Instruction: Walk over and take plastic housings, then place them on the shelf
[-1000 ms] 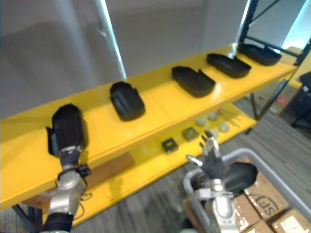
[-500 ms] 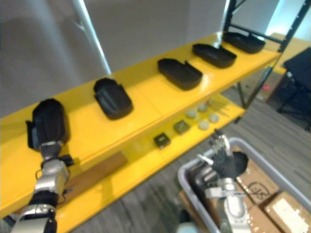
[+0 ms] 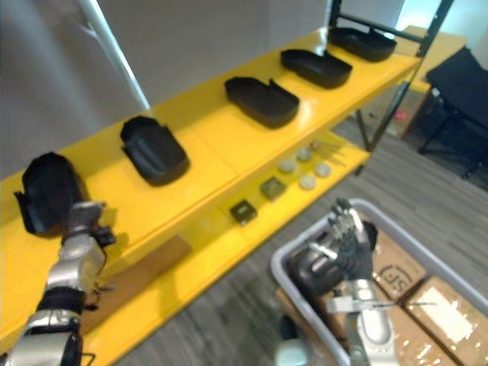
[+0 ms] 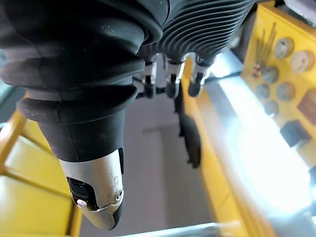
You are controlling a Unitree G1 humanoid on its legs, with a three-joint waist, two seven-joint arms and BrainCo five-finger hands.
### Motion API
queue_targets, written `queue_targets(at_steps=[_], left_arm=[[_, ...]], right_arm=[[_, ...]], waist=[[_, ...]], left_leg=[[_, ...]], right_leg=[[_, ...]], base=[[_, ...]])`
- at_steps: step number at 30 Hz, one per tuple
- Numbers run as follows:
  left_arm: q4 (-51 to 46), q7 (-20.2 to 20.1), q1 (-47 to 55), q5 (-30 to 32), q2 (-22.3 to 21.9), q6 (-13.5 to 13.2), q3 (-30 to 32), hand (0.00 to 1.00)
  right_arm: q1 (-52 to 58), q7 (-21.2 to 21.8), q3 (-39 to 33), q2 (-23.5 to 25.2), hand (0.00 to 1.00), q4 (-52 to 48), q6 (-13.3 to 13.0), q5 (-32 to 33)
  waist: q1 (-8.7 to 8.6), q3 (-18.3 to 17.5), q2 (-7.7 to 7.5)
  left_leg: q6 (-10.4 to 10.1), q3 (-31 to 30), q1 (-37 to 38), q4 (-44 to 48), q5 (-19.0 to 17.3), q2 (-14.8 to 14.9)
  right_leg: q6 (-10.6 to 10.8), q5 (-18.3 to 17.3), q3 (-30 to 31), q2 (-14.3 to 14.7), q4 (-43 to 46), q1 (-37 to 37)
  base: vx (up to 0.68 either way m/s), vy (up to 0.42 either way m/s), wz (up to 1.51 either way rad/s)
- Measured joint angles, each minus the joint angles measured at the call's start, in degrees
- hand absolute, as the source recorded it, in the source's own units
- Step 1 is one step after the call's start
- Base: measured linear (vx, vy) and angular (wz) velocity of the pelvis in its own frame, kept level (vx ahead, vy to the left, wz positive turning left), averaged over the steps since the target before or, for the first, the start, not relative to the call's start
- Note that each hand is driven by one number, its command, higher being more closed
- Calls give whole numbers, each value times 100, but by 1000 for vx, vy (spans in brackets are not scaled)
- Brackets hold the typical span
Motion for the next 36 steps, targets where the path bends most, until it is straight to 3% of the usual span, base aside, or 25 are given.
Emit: queue_targets(at_steps=[1,6,9,11,12,14,16,21,25,31,36], left_arm=[[-744,-152,344,6,-123,28,-4,0],[-2511,-297,1413,214,-194,-24,507,0],[-3047,153,1690,1118,-186,-197,1156,0],[-3205,734,1708,2133,-131,-211,1609,0],[-3241,853,1694,2343,-73,-201,1683,0],[-3231,1108,1477,3240,463,-52,1724,0],[-3016,1094,1034,3788,995,185,1700,0],[-1678,504,-313,4538,2304,857,1119,0],[-437,-278,-1298,4626,2818,1130,90,0],[1393,-1441,-2376,4851,2992,1458,-1118,0],[2379,-2336,-2707,5103,2991,1728,-1444,0]], right_arm=[[-1,-6,-21,6,0,-65,4,-3],[151,-127,-163,90,0,-179,35,-77],[290,-217,-137,166,0,-178,93,-122],[283,-308,-56,248,0,-179,93,-132],[286,-353,-28,254,0,-180,93,-135],[326,-513,64,257,0,-179,108,-155],[323,-610,81,258,0,-177,136,-155],[175,-760,185,216,0,-141,242,-151],[129,-747,296,36,0,-111,256,-95],[-68,-673,404,-270,0,137,259,119],[-93,-611,427,-434,0,152,259,125]], waist=[[22,8,23],[235,-8,183],[355,-74,287],[414,-140,342],[441,-148,354],[510,-218,377],[534,-260,360],[491,-436,285],[352,-446,283],[119,-453,320],[-46,-453,319]], left_leg=[[3,-31,0,3,0,-2],[91,-221,25,85,-58,-3],[93,-421,-9,101,-59,6],[91,-488,-21,105,-59,27],[91,-487,-27,105,-59,31],[91,-512,-118,117,-57,33],[70,-524,-121,113,-34,33],[30,-463,-132,105,-2,22],[33,-449,-117,89,1,14],[33,-293,-97,80,0,9],[30,-129,-73,71,-2,7]], right_leg=[[3,-5,-45,0,0,21],[17,-82,-242,-17,-6,208],[-8,-168,-432,-31,-55,296],[-30,-194,-522,-23,-57,322],[-31,-194,-522,-20,-57,316],[-36,-191,-555,-23,-57,265],[-52,-176,-571,-23,-57,263],[-12,-141,-510,-23,-53,195],[-9,-122,-474,-21,-3,192],[-7,-82,-303,-16,-26,112],[-11,-50,-157,-11,-52,42]], base=[[-20,7,21],[-49,0,23],[-47,-8,29],[-37,-17,18],[-21,-14,4],[-5,-9,7],[1,-1,4],[6,8,-6],[6,9,-3],[-35,6,-13],[-48,3,-14]])
